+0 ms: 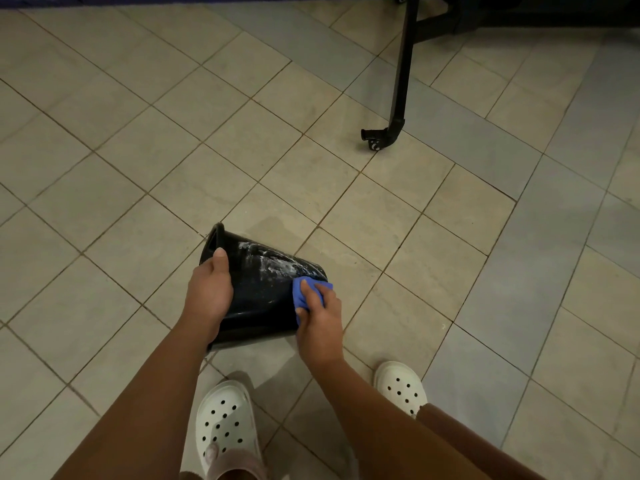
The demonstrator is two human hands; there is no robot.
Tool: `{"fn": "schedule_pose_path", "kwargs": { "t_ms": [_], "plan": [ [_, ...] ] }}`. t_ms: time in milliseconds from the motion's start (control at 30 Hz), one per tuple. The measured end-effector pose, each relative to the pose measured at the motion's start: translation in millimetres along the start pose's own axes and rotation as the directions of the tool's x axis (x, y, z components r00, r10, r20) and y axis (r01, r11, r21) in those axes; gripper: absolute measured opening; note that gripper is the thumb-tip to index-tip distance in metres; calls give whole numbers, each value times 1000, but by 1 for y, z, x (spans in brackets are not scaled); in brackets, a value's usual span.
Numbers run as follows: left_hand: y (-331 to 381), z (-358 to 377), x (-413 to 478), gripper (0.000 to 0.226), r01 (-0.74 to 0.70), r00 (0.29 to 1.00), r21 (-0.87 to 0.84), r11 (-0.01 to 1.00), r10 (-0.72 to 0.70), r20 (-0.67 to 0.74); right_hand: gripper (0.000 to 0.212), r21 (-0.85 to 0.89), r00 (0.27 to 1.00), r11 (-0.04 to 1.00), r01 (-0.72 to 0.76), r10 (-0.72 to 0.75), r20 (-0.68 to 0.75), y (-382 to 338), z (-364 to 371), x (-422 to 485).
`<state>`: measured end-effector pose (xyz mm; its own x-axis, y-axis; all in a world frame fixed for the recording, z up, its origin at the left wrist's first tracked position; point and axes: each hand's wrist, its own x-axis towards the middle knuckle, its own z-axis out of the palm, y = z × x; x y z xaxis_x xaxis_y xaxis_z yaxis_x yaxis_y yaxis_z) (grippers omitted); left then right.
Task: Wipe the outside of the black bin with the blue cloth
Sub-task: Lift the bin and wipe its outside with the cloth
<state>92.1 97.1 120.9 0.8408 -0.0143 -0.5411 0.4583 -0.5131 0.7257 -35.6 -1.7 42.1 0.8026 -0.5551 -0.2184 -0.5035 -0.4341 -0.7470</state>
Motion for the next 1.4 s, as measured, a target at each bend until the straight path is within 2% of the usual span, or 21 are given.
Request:
{"fn": "schedule_pose_path", "kwargs": {
  "t_ms": [133,200,333,433,500,600,667,833,1000,1133,1233,1300,1333,1400],
  "plan": [
    [-2,-2,0,52,13,1000,2,1000,-13,-4,40,-6,990,990,142,-142,13,-10,8,1],
    [-4,-3,1,52,29,1000,-22,999,-30,-9,43,-25,987,987,161,-161,26,-6,6,11],
    [-6,-3,1,52,19,1000,-17,1000,-19,-7,42,5,997,1000,30,-30,68,-6,-3,17],
    [-6,-5,1,51,13,1000,-10,1000,-13,-16,44,-38,1000,999,-19,20,17,-12,0,7],
    [-8,-7,2,51,23,999,-5,1000,-24,-29,42,-68,1000,998,18,-17,18,-19,6,-4],
    [-12,-11,4,50,28,999,6,1000,-28,-29,41,-38,985,987,156,-153,77,-20,11,-7],
    [-12,-12,4,49,38,999,-3,999,-38,-24,39,-38,979,979,199,-196,58,-12,9,1],
    [-15,-14,1,53,-17,1000,81,997,17,6,44,-16,997,999,-38,39,68,2,-2,8],
    [-9,-9,-1,49,-70,997,168,983,65,38,43,-105,1000,995,2,-2,0,-8,2,-6],
    [-10,-8,-1,49,-68,997,163,984,62,41,42,-99,991,987,128,-123,47,0,-3,5],
    [-13,-8,2,53,-52,998,146,988,49,24,46,-7,989,1000,11,-10,147,-1,-5,15],
    [-14,-8,3,53,-49,999,153,987,47,13,53,34,987,994,-107,102,124,-3,-4,18],
    [-13,-7,4,54,-46,999,157,987,45,7,55,29,986,991,-131,127,103,-4,-4,17],
    [-12,-7,5,54,-42,999,166,985,44,-8,52,-69,992,994,-87,93,86,-9,-1,10]
  ]
}}
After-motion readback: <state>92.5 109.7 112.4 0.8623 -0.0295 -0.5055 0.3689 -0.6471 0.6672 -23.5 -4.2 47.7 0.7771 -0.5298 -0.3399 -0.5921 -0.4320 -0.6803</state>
